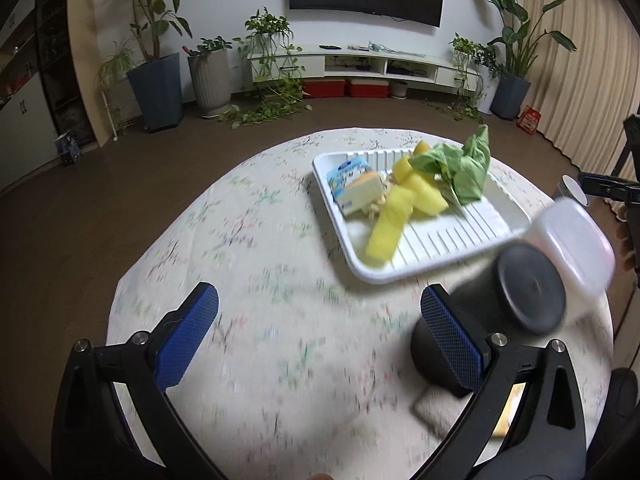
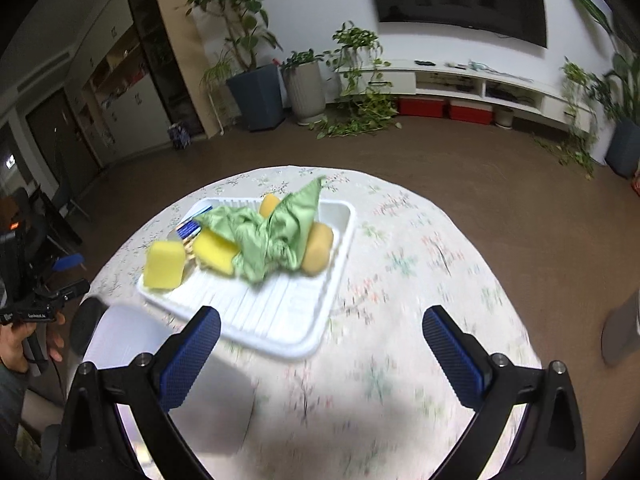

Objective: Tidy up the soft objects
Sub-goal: 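Withdraw both grippers from the tray toward the scrub pad and tissue pack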

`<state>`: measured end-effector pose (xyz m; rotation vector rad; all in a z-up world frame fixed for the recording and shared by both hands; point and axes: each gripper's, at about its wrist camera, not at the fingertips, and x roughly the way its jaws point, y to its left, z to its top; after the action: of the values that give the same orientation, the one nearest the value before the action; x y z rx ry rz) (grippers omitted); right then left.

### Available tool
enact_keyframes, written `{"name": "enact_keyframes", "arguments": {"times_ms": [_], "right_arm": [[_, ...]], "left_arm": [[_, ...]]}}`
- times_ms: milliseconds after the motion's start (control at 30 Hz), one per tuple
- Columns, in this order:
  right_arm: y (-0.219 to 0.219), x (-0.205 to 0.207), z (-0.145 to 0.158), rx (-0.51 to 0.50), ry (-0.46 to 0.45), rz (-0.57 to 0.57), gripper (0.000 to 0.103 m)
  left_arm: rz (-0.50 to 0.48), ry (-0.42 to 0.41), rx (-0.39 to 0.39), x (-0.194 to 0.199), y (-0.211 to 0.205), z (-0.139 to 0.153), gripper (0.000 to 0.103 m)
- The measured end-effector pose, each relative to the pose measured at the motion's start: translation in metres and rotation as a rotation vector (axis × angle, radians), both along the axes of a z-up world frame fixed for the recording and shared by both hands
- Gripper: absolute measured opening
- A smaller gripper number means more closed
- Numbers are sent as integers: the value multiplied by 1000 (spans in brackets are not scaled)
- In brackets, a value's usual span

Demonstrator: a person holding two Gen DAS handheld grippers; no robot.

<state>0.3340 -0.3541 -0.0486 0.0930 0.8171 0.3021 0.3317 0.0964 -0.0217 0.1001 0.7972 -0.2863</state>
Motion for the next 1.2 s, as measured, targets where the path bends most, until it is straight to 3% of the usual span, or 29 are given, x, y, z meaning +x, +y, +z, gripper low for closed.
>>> {"name": "enact_keyframes", "arguments": {"times_ms": [233,667,900,1200], "right_arm": [[2,-72,-12,82,0,-19,103],[79,-172,-40,79,27,79,103],[136,-189,-58,18,28,162,103],[185,-185,-72,-64,8,219,103]], "left_arm": [[0,31,-22,-59,0,-10,103],[-23,75,-70,-146,-29,-22,103],[-16,97,-93,-160,-37,-28,103],[-30,128,-87,-145,-50,-36,103]]}}
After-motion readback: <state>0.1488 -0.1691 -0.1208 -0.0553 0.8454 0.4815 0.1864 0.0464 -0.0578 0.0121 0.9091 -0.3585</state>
